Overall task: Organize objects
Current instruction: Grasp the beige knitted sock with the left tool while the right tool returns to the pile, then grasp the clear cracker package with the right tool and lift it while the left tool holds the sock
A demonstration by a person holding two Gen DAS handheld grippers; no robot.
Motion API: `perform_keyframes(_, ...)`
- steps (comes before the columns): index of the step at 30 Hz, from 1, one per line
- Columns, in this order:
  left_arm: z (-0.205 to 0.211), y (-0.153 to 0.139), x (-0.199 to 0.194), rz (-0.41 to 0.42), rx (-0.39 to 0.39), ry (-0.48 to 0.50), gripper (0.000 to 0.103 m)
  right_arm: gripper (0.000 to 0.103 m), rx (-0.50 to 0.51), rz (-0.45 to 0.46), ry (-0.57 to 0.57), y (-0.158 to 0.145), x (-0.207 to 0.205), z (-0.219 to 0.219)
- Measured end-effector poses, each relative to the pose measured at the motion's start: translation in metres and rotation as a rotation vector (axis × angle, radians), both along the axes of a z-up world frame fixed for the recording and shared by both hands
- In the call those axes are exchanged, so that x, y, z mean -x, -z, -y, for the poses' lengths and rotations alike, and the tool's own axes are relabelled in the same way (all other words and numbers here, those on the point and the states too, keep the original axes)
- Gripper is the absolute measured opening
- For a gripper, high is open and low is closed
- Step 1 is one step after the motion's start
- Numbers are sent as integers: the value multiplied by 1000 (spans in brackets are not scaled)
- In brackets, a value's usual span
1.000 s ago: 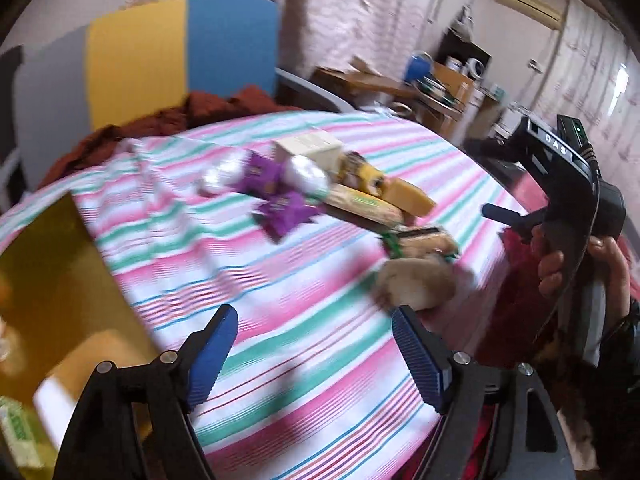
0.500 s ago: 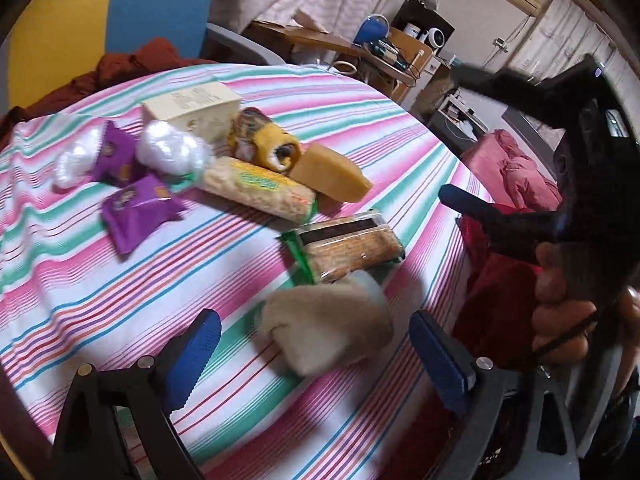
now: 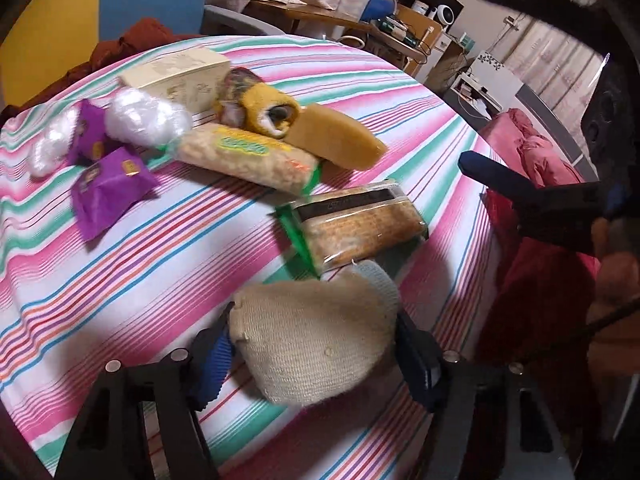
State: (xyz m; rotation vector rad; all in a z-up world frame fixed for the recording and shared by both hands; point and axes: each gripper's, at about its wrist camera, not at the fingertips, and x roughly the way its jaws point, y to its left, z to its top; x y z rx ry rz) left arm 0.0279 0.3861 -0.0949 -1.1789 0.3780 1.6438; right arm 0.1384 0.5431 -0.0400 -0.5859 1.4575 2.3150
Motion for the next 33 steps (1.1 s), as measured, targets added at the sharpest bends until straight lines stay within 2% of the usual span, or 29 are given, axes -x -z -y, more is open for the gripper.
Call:
perform_keyframes(4,25,-1,3,-38,0,-8,72,103,8,32,-32,3,6,0)
perform_keyframes(7,48,-2,4,-51,5,-13,72,103,18,107,-89,7,18,2)
perform_keyframes(11,77,-4,8,-67,13,-41,72,103,9,305,-185,14,41,6)
perform_keyframes(12,84,-4,8,-65,11,-49,72,103,-20,378,-239,14,51,9)
perform_keyframes(14,91,-3,8,-63,6,-60,72,103,-121,525,-358,13,70,18)
perform_keyframes(16,95,-3,8,-70,2,-64,72,103,-267,653,-487,13,87,31)
perform_keyframes(18,98,-4,8,-69,-5,-72,72,103,-337,693,-562,17,96,35)
perform_keyframes(22,101,-4,6,-78,-8,-74,72,103,-405,739,-604,21,113,31)
perform_keyframes(25,103,-4,6,-75,-13,-77,72,103,-375,765,-628,33,125,21)
perform_keyframes(28,104,-4,6,-77,-16,-79,72,103,-297,798,-634,51,127,7)
perform_keyframes(30,105,-3,6,-75,-18,-78,72,103,-276,776,-629,49,123,3)
perform_keyframes(33,105,-3,7,-63,-23,-84,72,103,-217,732,-694,44,114,10)
